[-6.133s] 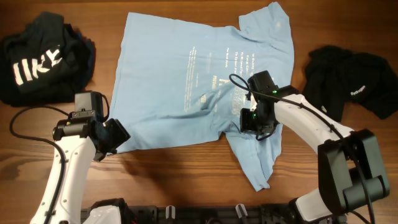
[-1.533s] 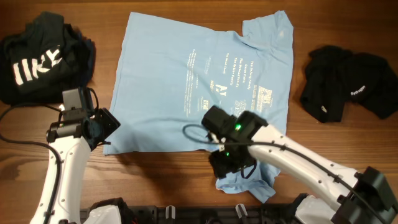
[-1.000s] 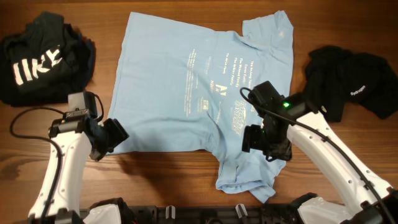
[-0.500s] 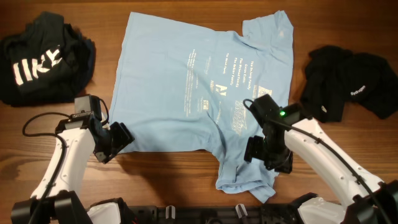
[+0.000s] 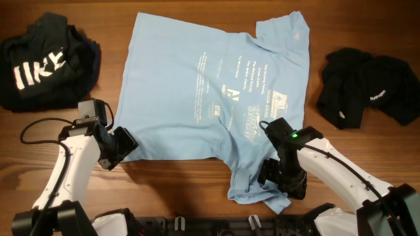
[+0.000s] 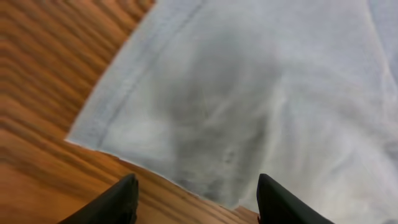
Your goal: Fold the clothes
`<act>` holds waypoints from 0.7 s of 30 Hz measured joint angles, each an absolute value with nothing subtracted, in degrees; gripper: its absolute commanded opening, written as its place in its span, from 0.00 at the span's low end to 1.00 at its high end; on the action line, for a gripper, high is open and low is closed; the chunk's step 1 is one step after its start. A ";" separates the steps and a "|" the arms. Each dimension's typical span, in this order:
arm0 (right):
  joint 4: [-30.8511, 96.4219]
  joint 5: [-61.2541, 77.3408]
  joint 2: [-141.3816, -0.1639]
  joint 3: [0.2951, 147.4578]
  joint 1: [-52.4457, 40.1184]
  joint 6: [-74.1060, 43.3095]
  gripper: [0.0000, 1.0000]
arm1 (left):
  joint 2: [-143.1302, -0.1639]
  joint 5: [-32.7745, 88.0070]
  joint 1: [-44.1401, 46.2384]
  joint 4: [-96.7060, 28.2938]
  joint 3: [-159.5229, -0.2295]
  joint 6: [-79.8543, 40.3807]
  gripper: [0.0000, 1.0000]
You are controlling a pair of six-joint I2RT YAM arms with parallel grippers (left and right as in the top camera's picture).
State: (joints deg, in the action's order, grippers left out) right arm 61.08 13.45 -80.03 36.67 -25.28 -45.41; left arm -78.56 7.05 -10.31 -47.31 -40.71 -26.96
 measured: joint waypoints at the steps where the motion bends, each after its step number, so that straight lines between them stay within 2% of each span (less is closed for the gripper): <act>1: 60.97 13.30 -80.03 36.67 -25.28 -45.43 0.81 | -78.56 6.37 -10.31 -47.29 -40.71 -27.00 0.61; 15: 55.61 8.25 -80.03 36.67 -25.28 -49.54 0.80 | -84.33 2.83 -10.31 -43.05 -40.71 -27.79 0.61; 18: 55.18 6.96 -80.03 36.67 -25.28 -50.11 0.68 | -86.43 2.83 -10.31 -42.76 -40.71 -27.83 0.62; 20: 54.96 6.13 -80.03 36.67 -25.28 -50.76 0.46 | -87.26 2.81 -10.31 -42.76 -40.84 -28.01 0.61; 21: 54.78 6.00 -80.03 36.67 -25.28 -50.70 0.43 | -87.29 2.81 -10.31 -42.76 -40.84 -28.03 0.61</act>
